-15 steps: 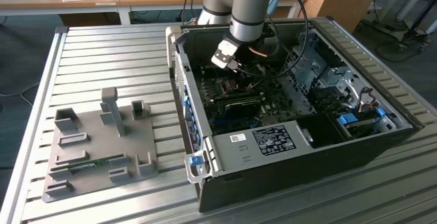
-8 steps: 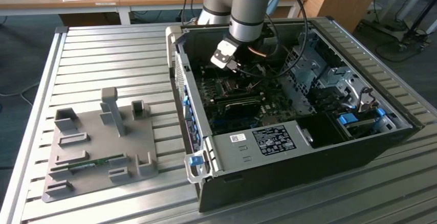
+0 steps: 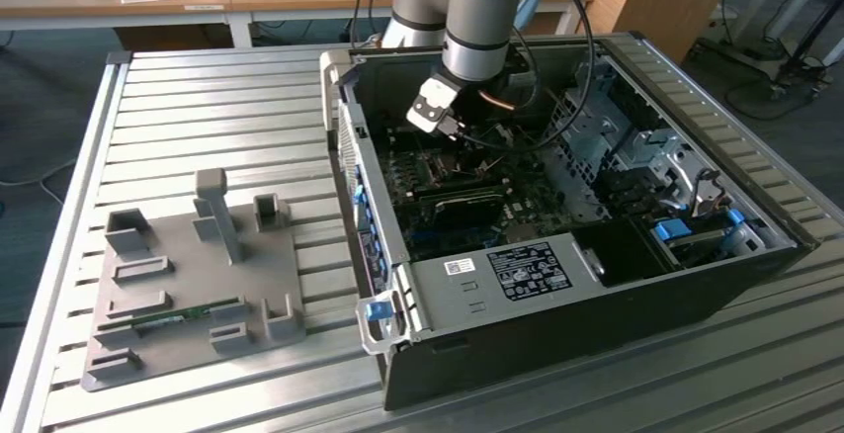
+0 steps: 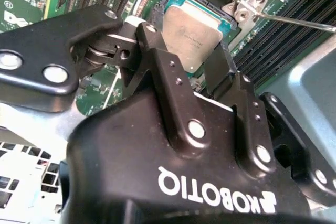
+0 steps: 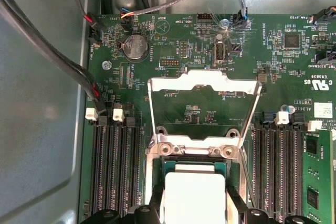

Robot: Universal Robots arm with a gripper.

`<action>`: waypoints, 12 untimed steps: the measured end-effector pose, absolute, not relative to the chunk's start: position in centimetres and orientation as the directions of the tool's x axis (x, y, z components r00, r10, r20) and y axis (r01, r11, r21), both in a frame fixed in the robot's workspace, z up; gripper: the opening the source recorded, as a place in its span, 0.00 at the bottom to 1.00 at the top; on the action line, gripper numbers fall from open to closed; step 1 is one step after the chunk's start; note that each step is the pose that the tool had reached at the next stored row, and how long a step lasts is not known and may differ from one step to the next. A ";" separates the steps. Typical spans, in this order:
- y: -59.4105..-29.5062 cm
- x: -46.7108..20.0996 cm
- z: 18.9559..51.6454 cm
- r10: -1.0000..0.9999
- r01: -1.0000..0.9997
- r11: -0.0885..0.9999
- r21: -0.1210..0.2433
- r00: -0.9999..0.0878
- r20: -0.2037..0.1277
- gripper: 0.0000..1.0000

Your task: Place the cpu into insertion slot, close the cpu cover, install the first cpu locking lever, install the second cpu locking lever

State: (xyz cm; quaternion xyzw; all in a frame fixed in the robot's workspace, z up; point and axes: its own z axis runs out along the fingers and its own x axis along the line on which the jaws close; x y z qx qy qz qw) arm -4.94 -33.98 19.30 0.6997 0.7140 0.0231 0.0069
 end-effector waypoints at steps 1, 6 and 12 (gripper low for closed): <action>-34.0 -4.9 19.3 1.000 0.999 0.020 0.043 -0.021 0.022 0.54; -34.0 -4.9 19.8 1.000 0.999 0.019 0.043 -0.020 0.023 0.54; -34.0 -4.9 19.8 1.000 0.999 0.009 0.043 -0.010 0.022 0.54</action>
